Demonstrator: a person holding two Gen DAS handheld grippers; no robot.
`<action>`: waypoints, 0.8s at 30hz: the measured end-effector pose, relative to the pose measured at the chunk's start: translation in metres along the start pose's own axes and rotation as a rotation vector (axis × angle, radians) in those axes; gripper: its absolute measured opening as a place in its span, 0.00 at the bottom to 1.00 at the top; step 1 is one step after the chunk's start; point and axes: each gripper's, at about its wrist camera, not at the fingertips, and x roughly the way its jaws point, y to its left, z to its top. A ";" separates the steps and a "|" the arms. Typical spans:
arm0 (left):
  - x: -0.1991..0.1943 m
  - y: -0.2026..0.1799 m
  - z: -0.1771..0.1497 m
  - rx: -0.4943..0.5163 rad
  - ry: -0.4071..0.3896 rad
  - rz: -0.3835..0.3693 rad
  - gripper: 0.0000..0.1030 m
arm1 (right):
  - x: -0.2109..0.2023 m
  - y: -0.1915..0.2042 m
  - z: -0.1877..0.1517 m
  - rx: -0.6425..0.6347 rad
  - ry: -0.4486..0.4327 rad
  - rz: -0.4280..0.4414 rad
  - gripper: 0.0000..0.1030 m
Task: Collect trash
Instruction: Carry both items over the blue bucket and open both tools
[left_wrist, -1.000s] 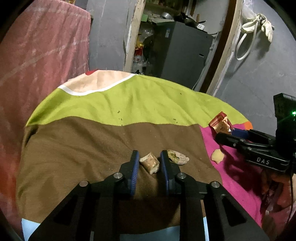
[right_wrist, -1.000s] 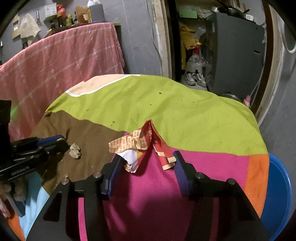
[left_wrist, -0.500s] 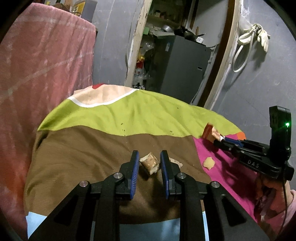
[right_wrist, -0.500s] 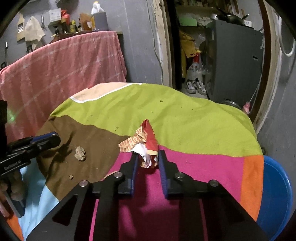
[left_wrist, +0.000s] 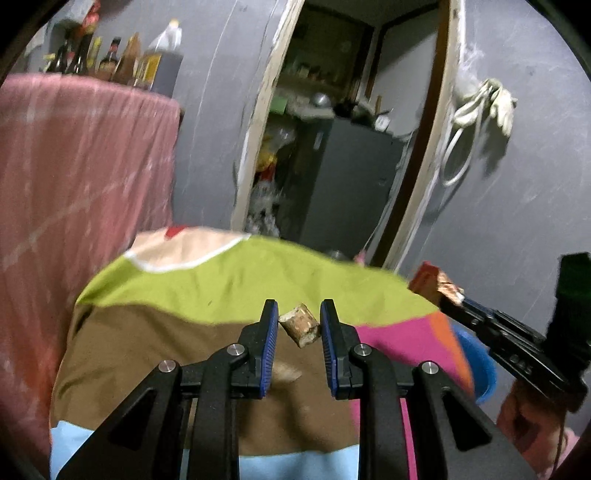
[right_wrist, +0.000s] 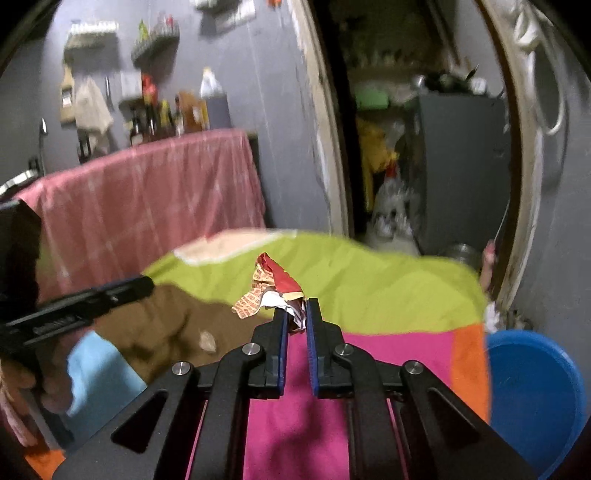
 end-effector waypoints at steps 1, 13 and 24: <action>-0.002 -0.007 0.003 0.005 -0.027 -0.006 0.19 | -0.014 -0.001 0.005 0.000 -0.042 -0.014 0.07; -0.022 -0.143 0.021 0.099 -0.313 -0.169 0.19 | -0.145 -0.022 0.040 -0.091 -0.360 -0.278 0.07; 0.028 -0.236 0.008 0.118 -0.275 -0.269 0.19 | -0.192 -0.093 0.018 -0.065 -0.388 -0.474 0.07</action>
